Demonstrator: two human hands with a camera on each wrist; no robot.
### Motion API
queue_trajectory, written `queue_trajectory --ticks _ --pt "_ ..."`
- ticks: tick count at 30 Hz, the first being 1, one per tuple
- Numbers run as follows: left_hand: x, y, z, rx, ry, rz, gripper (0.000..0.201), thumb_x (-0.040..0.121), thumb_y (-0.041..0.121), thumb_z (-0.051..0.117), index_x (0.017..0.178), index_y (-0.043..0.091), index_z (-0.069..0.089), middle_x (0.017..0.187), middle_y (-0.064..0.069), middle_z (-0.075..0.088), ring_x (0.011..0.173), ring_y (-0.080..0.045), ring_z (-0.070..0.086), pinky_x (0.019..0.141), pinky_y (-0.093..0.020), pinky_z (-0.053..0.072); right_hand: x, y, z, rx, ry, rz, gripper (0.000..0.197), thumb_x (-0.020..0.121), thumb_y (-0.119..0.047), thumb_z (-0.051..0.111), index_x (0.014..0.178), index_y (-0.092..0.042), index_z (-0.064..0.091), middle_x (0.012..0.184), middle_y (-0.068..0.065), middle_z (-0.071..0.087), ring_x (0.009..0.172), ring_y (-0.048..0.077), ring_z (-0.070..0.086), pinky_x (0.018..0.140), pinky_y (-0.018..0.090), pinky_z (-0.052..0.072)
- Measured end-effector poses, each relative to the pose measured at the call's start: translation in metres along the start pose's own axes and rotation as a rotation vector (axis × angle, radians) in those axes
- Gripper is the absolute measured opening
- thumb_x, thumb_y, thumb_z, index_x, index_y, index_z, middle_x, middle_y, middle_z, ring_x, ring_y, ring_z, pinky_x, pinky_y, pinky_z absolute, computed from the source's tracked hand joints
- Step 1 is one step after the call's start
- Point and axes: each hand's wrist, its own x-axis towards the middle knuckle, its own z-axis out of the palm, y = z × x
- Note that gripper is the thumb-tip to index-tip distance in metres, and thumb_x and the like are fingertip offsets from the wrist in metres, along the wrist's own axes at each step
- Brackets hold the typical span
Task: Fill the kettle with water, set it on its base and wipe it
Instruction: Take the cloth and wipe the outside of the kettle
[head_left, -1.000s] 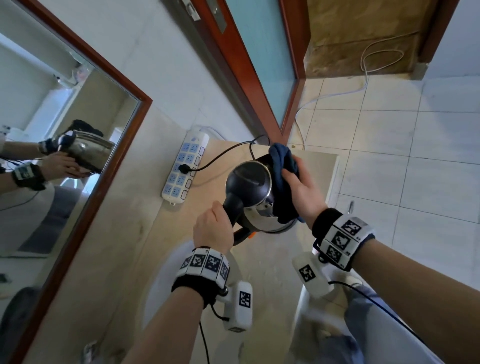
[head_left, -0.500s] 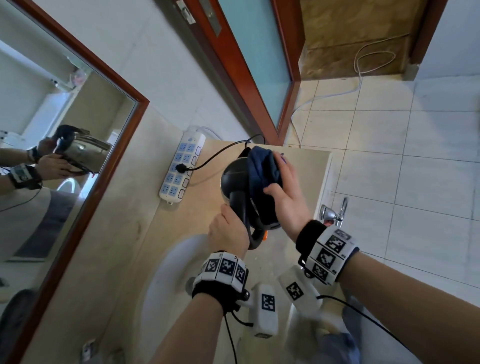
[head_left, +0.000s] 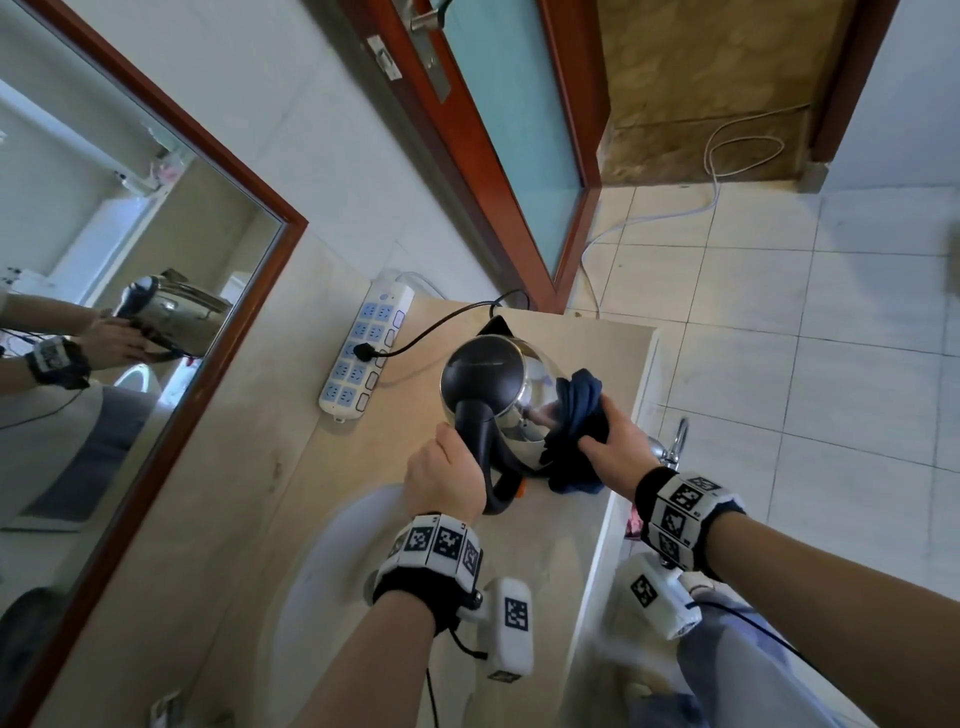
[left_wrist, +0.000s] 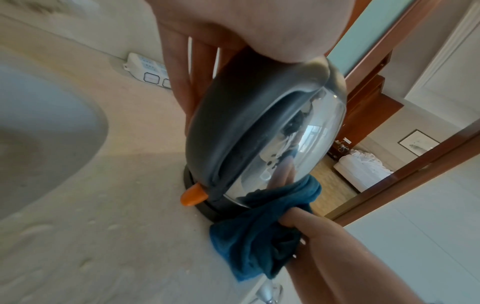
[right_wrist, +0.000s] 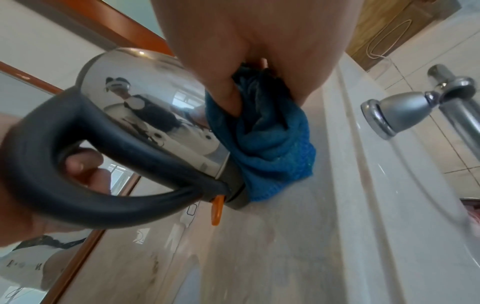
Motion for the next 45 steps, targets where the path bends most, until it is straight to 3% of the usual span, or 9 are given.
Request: queue_trajectory --ticks 7,9,15,20,25,32,38,42,45 --pt "-0.003 -0.001 -0.005 -0.185 0.01 -0.071 0.029 0.099 0.02 0.027 0.112 0.009 0.05 0.111 -0.015 0.062 0.099 -0.03 0.058 0.084 -0.041 0.05 0.007 -0.014 -0.026 -0.043 0.04 -0.086 0.052 0.08 -0.01 0.058 0.131 -0.02 0.055 0.108 0.009 0.069 0.098 0.028 0.063 0.08 0.026 0.046" --pt "0.0 -0.005 -0.006 -0.272 0.01 -0.129 0.032 0.1 0.028 0.025 0.101 0.013 0.053 0.106 -0.011 0.064 0.086 -0.023 0.053 0.077 -0.033 0.045 0.009 -0.03 -0.038 -0.05 0.073 -0.129 0.051 0.08 -0.009 0.061 0.129 -0.02 0.057 0.108 0.009 0.069 0.099 0.028 0.063 0.082 0.028 0.049" --pt "0.0 -0.019 -0.039 -0.326 0.086 -0.2 0.041 0.095 0.043 0.029 0.08 0.016 0.055 0.084 -0.004 0.06 0.079 -0.023 0.058 0.078 -0.037 0.047 0.01 -0.1 -0.067 -0.086 0.09 -0.276 0.038 0.082 -0.012 0.063 0.12 -0.013 0.062 0.102 0.009 0.068 0.088 0.021 0.06 0.075 0.026 0.043" --pt "0.003 -0.042 -0.09 -0.273 0.206 -0.131 0.033 0.093 0.037 0.034 0.088 0.013 0.057 0.09 -0.007 0.059 0.08 -0.026 0.058 0.074 -0.036 0.05 0.0 -0.17 -0.077 -0.087 0.099 -0.428 0.033 0.08 -0.018 0.066 0.113 -0.014 0.065 0.102 0.009 0.071 0.096 0.026 0.066 0.086 0.037 0.054" --pt "0.008 -0.071 -0.146 -0.322 0.339 -0.077 0.018 0.089 0.031 0.049 0.088 0.016 0.058 0.096 -0.007 0.059 0.087 -0.027 0.056 0.078 -0.038 0.049 -0.013 -0.245 -0.076 -0.029 0.016 -0.606 0.024 0.085 -0.011 0.067 0.109 -0.009 0.066 0.093 0.003 0.068 0.089 0.019 0.064 0.077 0.026 0.049" --pt "-0.008 -0.118 -0.198 -0.229 0.514 -0.136 0.022 0.089 0.035 0.046 0.097 0.019 0.059 0.095 0.001 0.055 0.092 -0.023 0.057 0.08 -0.035 0.049 -0.025 -0.315 -0.041 -0.077 -0.099 -0.754 0.016 0.08 -0.023 0.07 0.095 -0.017 0.07 0.091 0.002 0.073 0.088 0.02 0.07 0.081 0.04 0.059" --pt "-0.047 -0.167 -0.201 -0.2 0.549 -0.24 0.009 0.087 0.03 0.049 0.082 0.023 0.049 0.089 0.0 0.054 0.079 -0.021 0.052 0.072 -0.032 0.045 -0.061 -0.335 0.021 -0.094 -0.239 -0.822 0.015 0.081 -0.013 0.07 0.096 -0.011 0.071 0.09 0.008 0.073 0.089 0.026 0.069 0.083 0.041 0.057" --pt "-0.087 -0.22 -0.193 -0.233 0.559 -0.331 0.021 0.085 0.024 0.053 0.106 0.025 0.055 0.096 0.0 0.063 0.083 -0.023 0.06 0.076 -0.036 0.052 -0.096 -0.34 0.073 -0.113 -0.351 -0.884 0.017 0.08 -0.014 0.071 0.097 -0.009 0.071 0.093 0.011 0.073 0.09 0.028 0.069 0.084 0.045 0.057" --pt "-0.126 -0.26 -0.19 -0.224 0.575 -0.403 0.023 0.086 0.021 0.052 0.108 0.027 0.052 0.099 0.001 0.063 0.085 -0.024 0.063 0.076 -0.037 0.054 -0.129 -0.342 0.115 -0.133 -0.462 -0.924 0.021 0.081 -0.011 0.07 0.101 -0.005 0.07 0.095 0.012 0.073 0.091 0.027 0.069 0.084 0.044 0.057"
